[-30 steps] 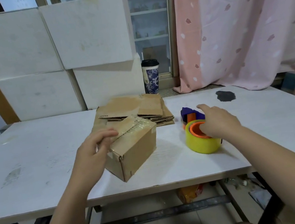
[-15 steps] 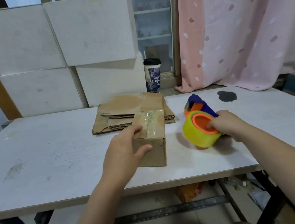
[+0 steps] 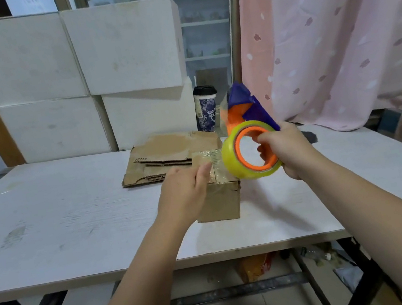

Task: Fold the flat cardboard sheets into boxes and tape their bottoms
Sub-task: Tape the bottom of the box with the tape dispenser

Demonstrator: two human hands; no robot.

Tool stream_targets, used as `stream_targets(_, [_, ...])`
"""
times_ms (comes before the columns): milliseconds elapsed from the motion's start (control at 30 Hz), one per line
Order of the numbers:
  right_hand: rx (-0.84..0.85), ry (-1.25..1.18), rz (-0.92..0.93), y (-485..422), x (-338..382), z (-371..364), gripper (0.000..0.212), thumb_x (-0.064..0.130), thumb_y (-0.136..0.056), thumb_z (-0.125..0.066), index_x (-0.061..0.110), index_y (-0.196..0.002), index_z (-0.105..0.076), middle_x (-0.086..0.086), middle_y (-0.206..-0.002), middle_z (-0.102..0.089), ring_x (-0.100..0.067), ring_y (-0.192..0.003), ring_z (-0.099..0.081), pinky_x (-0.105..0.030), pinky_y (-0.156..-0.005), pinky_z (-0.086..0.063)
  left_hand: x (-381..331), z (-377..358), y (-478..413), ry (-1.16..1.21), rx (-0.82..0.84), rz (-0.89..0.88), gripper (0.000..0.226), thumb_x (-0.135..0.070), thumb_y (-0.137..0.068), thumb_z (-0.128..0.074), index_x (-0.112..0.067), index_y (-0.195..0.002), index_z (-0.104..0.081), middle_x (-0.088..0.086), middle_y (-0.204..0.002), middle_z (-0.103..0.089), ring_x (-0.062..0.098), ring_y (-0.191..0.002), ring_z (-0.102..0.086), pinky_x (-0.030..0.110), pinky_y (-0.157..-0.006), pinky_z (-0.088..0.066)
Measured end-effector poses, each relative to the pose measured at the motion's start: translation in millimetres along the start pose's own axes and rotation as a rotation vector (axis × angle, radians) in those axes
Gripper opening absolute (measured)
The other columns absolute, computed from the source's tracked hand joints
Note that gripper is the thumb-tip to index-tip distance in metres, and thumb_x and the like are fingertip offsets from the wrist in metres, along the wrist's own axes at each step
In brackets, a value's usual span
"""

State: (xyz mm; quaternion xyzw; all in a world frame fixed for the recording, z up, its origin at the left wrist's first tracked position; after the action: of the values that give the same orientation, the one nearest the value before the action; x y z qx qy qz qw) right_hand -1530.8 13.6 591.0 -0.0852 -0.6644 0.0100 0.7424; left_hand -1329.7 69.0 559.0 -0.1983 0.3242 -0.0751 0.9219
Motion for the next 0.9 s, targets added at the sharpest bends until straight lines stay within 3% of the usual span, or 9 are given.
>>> stream_targets(100, [-0.076, 0.14, 0.188, 0.5, 13.8, -8.6, 0.026, 0.01, -0.083, -0.065, 0.035, -0.078, -0.058, 0.014, -0.069, -0.06, -0.012, -0.066, -0.055, -0.027, -0.062, -0.048, -8.9, 3.9, -0.9, -0.054, 0.072, 0.011, 0.077, -0.073, -0.073, -0.001, -0.022, -0.071, -0.058, -0.007, -0.064, -0.052, 0.013, -0.079, -0.05, 0.039, -0.094, -0.025])
stream_targets(167, [-0.068, 0.213, 0.298, 4.3, 19.2, -17.5, 0.025, 0.015, -0.086, -0.065, 0.039, -0.091, -0.057, 0.025, -0.076, -0.058, -0.005, -0.072, -0.056, -0.015, -0.057, -0.043, -13.2, 4.1, -4.0, -0.004, 0.114, 0.028, 0.081, -0.081, -0.071, -0.001, -0.035, -0.099, -0.062, -0.014, -0.074, -0.058, 0.008, -0.09, -0.052, 0.043, -0.103, -0.013])
stream_targets(233, [-0.045, 0.293, 0.398, 8.9, 20.5, -25.7, 0.035, 0.015, -0.085, -0.063, 0.038, -0.111, -0.055, 0.021, -0.092, -0.059, -0.004, -0.084, -0.056, -0.012, -0.062, -0.041, -16.2, 4.4, -9.5, 0.237, 0.089, 0.096, 0.071, -0.083, -0.078, -0.019, -0.039, -0.118, -0.056, -0.016, -0.088, -0.066, 0.008, -0.102, -0.055, 0.044, -0.107, -0.023])
stream_targets(333, [-0.035, 0.448, 0.528, 18.2, 24.6, -34.2, 0.053, 0.011, -0.079, -0.062, 0.027, -0.128, -0.052, 0.005, -0.112, -0.052, -0.007, -0.094, -0.049, -0.008, -0.07, -0.037, -19.6, -0.2, -9.5, 0.685, -0.072, 0.273, 0.047, -0.057, -0.081, -0.058, -0.027, -0.116, -0.063, -0.006, -0.105, -0.069, 0.013, -0.1, -0.063, 0.036, -0.088, -0.051])
stream_targets(433, [-0.002, 0.537, 0.617, 29.2, 29.9, -38.9, 0.06, 0.007, -0.076, -0.06, 0.02, -0.133, -0.049, 0.002, -0.113, -0.045, -0.004, -0.089, -0.042, 0.003, -0.072, -0.032, -19.7, -2.3, -4.3, 0.921, -0.172, 0.349, 0.034, -0.046, -0.079, -0.064, -0.024, -0.105, -0.066, -0.001, -0.101, -0.07, 0.013, -0.091, -0.066, 0.023, -0.067, -0.053])
stream_targets(500, [0.015, 0.584, 0.66, 35.0, 32.4, -41.0, 0.063, 0.004, -0.075, -0.061, 0.019, -0.135, -0.047, 0.001, -0.114, -0.043, -0.005, -0.093, -0.038, 0.006, -0.075, -0.028, -18.7, -1.7, -3.7, 1.086, -0.175, 0.362, 0.019, -0.042, -0.084, -0.061, -0.025, -0.091, -0.067, 0.002, -0.09, -0.073, 0.018, -0.086, -0.069, 0.028, -0.07, -0.055])
stream_targets(633, [0.045, 0.659, 0.685, 38.8, 34.9, -46.2, 0.065, 0.005, -0.078, -0.065, 0.02, -0.137, -0.044, 0.0, -0.122, -0.044, -0.006, -0.101, -0.036, 0.005, -0.071, -0.03, -9.0, 2.7, -2.1, 1.147, -0.332, 0.484, 0.011, -0.022, -0.09, -0.058, -0.024, -0.081, -0.065, -0.001, -0.082, -0.072, 0.02, -0.09, -0.068, 0.036, -0.085, -0.053])
stream_targets(833, [0.043, 0.593, 0.668, 40.7, 32.4, -44.8, 0.066, 0.001, -0.077, -0.064, 0.021, -0.137, -0.045, 0.004, -0.116, -0.04, -0.008, -0.1, -0.039, 0.006, -0.071, -0.031, 3.7, 2.1, 8.3, 1.043, -0.372, 0.512, 0.015, -0.017, -0.092, -0.057, -0.019, -0.084, -0.07, 0.001, -0.077, -0.07, 0.013, -0.077, -0.066, 0.023, -0.073, -0.054])
stream_targets(900, [0.067, 0.559, 0.657, 42.3, 30.2, -43.5, 0.067, -0.002, -0.077, -0.061, 0.025, -0.136, -0.045, 0.003, -0.117, -0.044, -0.007, -0.098, -0.041, 0.005, -0.073, -0.031, 6.3, 0.1, 13.2, 0.992, -0.359, 0.487, 0.017, -0.021, -0.093, -0.057, -0.02, -0.084, -0.071, 0.0, -0.077, -0.073, 0.014, -0.081, -0.068, 0.025, -0.077, -0.053])
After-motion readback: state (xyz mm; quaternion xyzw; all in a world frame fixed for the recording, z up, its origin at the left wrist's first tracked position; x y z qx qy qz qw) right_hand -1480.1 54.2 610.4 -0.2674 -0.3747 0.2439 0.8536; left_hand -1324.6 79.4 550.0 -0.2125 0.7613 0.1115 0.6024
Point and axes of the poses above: each hand's wrist, its own y-axis away from the middle knuckle, its own z-axis out of the back of the hand, x = y × z, the point moved 5 cm from there along -y, towards the middle knuckle
